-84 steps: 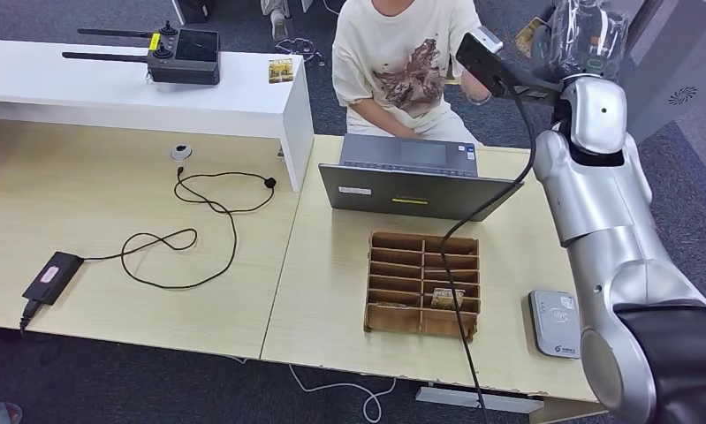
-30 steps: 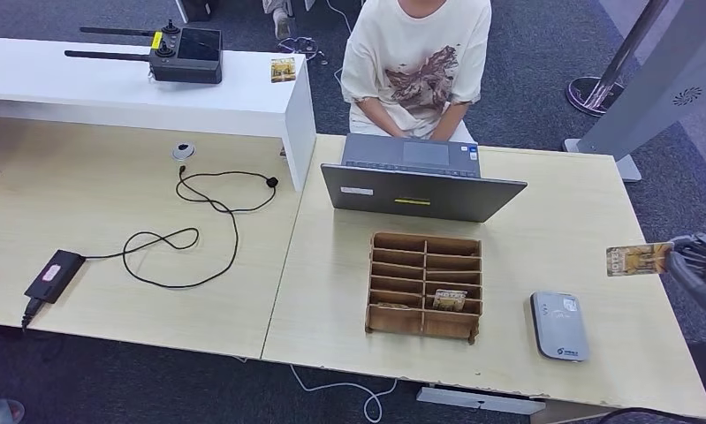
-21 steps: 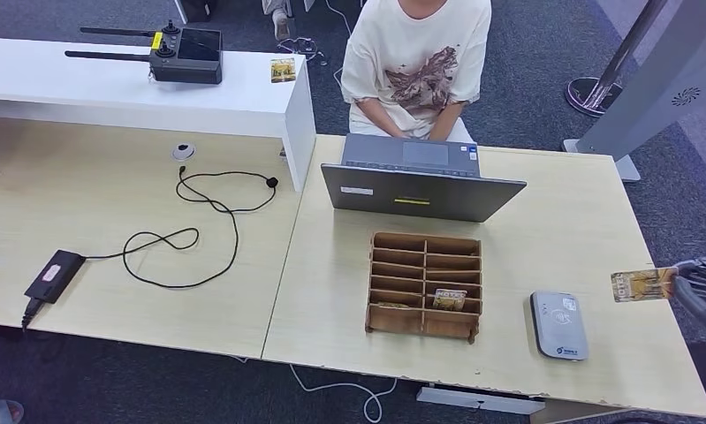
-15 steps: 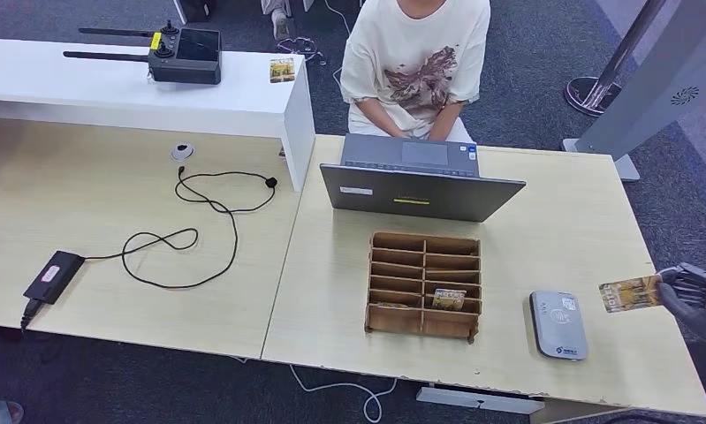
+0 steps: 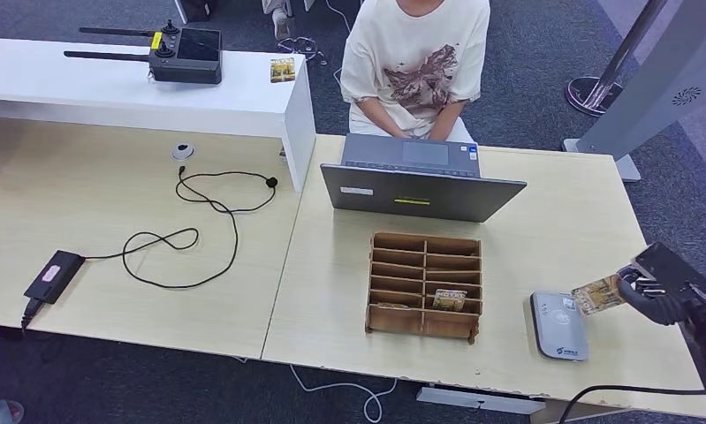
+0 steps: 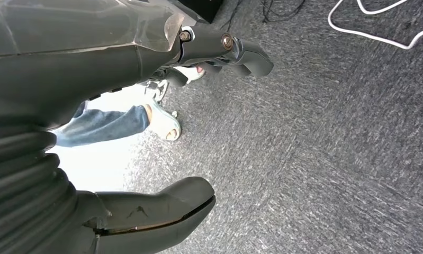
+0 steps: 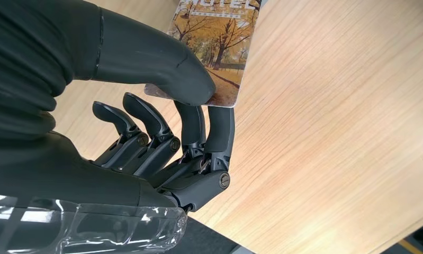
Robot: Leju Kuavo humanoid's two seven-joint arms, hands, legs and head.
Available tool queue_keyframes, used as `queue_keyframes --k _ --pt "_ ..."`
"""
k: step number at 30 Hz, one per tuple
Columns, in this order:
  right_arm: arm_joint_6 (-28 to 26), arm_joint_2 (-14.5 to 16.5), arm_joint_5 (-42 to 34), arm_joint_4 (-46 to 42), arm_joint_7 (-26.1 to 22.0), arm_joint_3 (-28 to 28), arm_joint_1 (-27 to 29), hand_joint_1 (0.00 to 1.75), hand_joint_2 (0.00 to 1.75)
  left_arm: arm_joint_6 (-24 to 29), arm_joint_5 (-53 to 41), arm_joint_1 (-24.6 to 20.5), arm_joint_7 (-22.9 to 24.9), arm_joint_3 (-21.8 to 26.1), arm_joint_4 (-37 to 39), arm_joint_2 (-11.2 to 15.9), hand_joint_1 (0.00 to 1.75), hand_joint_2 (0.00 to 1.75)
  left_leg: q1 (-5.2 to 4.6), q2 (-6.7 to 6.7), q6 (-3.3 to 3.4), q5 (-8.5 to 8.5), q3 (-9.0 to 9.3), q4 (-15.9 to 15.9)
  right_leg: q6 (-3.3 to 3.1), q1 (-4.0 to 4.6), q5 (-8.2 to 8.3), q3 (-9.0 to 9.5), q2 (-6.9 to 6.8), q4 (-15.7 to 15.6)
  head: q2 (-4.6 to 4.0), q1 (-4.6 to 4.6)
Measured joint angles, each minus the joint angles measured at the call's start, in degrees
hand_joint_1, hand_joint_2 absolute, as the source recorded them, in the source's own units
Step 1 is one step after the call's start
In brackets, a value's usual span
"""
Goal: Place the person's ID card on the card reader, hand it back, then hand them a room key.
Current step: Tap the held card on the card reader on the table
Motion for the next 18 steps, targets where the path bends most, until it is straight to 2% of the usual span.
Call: queue_keyframes --k 6,18 --pt "-0.6 0.3 0.4 3.4 -0.7 2.0 -2.2 1.75 1.75 0.0 0.0 0.0 0.1 0.0 0.0 0.0 0.00 1.75 0.00 -0.03 0.00 0.00 0.00 0.0 0.00 0.00 0.00 0.00 -0.03 0.0 0.01 0.00" --pt "-0.4 1.0 -0.2 5.6 -1.4 2.4 -2.9 1.75 1.75 -0.1 0.0 0.0 0.1 0.0 0.0 0.0 0.00 1.75 0.00 -0.04 0.00 0.00 -0.01 0.0 0.00 0.00 0.00 0.00 -0.04 0.0 0.00 0.00"
